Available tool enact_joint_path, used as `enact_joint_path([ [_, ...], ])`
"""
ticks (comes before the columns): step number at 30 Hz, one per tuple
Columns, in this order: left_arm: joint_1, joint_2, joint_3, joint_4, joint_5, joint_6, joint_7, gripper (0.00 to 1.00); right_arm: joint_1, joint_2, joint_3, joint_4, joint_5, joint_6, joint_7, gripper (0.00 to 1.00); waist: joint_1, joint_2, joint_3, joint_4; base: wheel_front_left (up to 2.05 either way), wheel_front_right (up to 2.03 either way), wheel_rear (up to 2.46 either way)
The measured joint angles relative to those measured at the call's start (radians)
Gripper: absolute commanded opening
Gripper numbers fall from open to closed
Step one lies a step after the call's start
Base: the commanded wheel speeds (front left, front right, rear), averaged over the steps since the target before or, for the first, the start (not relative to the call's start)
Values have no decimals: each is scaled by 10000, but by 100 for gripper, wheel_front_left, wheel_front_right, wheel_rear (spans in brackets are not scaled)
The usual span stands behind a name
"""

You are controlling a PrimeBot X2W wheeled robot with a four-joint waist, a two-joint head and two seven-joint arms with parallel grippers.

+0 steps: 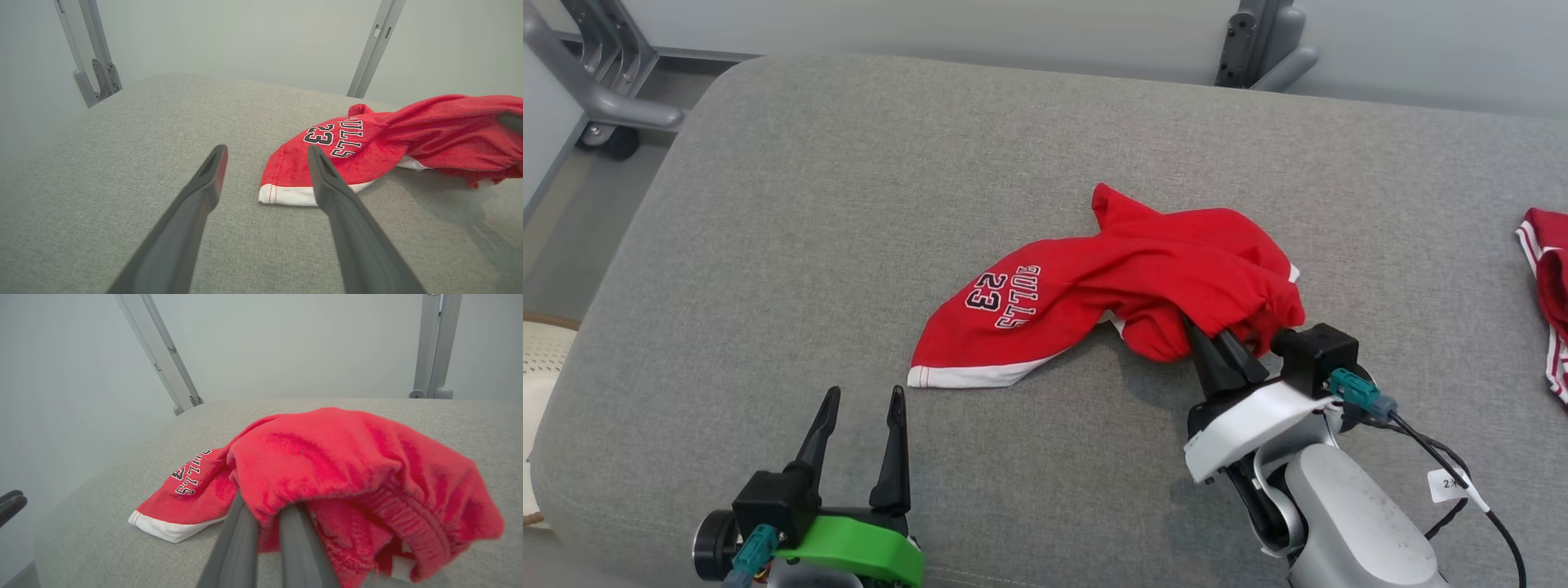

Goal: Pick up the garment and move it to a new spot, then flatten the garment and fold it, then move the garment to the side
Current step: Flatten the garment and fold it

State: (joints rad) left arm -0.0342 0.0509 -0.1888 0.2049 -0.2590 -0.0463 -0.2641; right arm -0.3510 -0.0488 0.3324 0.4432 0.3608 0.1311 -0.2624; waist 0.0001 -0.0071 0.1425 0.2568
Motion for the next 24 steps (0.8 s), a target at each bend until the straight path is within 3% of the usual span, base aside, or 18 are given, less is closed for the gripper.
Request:
enact_joint_path([
  [6,115,0,-61,-8,-48,29,0,100,178,-219,196,-1530,-242,2,412,0,0,0,-266,-204,0,0,0],
  [12,174,-2,-228,-52,-153,40,0,100,277,-800,-466,-2508,-485,2,1584,0,0,0,-398,-99,0,0,0],
  [18,30,-4,-531,-27,-324,17,0,100,-1401,-1939,-403,-514,-395,-2,2621,0,0,0,-165,295,0,0,0],
  [24,-202,-2,-861,4,-420,25,0,100,-3218,-2692,98,2130,-355,2,2548,0,0,0,166,825,0,0,0],
])
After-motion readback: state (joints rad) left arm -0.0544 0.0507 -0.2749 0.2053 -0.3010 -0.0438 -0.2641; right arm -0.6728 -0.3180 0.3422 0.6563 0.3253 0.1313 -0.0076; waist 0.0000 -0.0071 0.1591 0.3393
